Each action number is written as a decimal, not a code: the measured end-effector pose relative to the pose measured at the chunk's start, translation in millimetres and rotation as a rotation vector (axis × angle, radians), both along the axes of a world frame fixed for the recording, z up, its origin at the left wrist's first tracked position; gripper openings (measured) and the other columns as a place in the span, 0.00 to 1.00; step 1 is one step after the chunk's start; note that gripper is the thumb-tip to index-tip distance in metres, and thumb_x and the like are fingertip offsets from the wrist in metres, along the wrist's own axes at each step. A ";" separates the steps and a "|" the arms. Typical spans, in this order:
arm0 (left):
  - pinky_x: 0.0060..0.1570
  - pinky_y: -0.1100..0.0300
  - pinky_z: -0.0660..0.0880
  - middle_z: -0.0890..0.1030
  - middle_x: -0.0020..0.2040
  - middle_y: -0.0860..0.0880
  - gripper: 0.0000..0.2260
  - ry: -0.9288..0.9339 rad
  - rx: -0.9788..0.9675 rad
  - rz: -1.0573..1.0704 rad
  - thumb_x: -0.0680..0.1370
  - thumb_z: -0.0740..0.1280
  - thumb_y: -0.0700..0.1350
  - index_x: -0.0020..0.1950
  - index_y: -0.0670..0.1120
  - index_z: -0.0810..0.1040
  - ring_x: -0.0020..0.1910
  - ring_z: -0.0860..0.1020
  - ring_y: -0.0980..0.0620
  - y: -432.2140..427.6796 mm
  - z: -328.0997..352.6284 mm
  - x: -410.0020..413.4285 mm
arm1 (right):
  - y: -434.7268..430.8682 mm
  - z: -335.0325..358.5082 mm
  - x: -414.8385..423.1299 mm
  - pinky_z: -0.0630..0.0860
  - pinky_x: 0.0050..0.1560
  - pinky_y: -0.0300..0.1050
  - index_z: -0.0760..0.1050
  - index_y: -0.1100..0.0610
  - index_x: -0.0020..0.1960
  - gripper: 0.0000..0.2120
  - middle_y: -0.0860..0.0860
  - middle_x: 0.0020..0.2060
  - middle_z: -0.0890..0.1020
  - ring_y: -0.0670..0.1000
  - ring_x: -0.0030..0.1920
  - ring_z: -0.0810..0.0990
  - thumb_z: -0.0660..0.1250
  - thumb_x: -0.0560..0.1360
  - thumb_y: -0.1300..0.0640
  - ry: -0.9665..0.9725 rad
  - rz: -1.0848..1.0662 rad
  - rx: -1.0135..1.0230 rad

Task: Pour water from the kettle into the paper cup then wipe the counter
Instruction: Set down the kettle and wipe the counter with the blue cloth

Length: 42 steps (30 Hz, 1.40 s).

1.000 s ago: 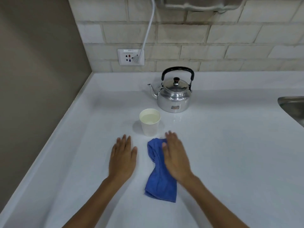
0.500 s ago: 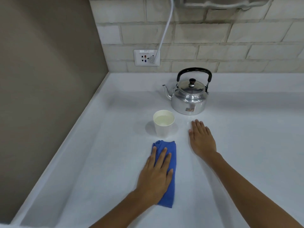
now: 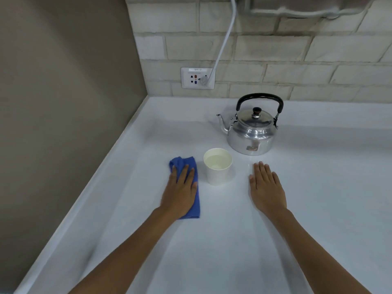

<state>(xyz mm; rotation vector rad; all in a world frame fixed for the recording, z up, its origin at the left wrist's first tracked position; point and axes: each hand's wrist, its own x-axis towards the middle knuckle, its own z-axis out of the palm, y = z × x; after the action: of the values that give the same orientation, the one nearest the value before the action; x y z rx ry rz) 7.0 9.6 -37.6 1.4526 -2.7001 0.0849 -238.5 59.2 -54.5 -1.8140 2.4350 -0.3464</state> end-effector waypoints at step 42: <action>0.73 0.44 0.47 0.41 0.77 0.49 0.23 0.028 0.279 0.039 0.81 0.43 0.53 0.74 0.52 0.41 0.75 0.42 0.41 -186.2 6.1 -66.4 | -3.4 -1.8 3.2 0.39 0.75 0.45 0.40 0.56 0.74 0.24 0.50 0.76 0.45 0.48 0.75 0.41 0.42 0.81 0.51 -0.030 -0.046 -0.032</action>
<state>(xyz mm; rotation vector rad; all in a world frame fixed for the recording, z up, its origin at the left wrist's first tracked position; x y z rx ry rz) -59.4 -176.6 -31.5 1.5600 -2.7482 -0.3196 -235.3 55.8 -56.3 -1.7538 2.4687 -0.4148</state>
